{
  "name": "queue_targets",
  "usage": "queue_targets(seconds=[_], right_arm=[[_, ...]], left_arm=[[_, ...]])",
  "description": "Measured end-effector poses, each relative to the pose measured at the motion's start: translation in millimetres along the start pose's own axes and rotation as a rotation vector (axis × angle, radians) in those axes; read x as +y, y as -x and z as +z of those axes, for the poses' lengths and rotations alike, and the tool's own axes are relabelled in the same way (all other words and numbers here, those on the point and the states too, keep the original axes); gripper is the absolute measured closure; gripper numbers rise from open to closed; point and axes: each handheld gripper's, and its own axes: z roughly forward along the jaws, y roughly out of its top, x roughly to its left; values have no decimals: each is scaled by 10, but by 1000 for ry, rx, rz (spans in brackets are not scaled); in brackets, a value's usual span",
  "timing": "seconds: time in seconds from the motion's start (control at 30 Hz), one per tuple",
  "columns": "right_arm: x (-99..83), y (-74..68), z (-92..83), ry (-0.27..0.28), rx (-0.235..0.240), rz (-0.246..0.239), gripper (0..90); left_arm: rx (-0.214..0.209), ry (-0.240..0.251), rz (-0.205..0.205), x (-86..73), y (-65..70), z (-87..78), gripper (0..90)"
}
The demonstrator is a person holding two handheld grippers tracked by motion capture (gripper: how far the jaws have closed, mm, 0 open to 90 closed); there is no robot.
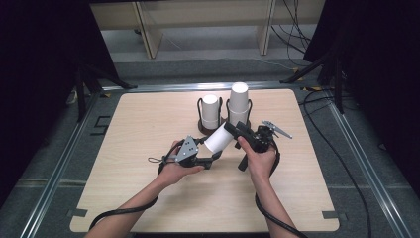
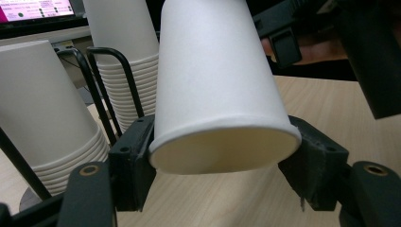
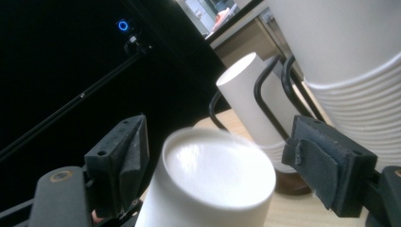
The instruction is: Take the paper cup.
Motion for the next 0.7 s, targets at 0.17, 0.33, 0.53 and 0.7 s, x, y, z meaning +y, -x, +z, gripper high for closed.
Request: queue_targets(seconds=[0.17,0.33,0.53,0.7], right_arm=[[37,1,-29,21,0,-51,197],[51,5,-74,39,6,-118,193],[74,-20,-136,-8,35,-197,229],[83,4,-179,-48,57,-272,229]], left_arm=[[-13,-26,17,3,-33,-55,318],[-26,-65,35,8,-81,-139,312],[-45,-101,53,23,-155,-246,309],[-65,-143,77,66,-206,-327,305]])
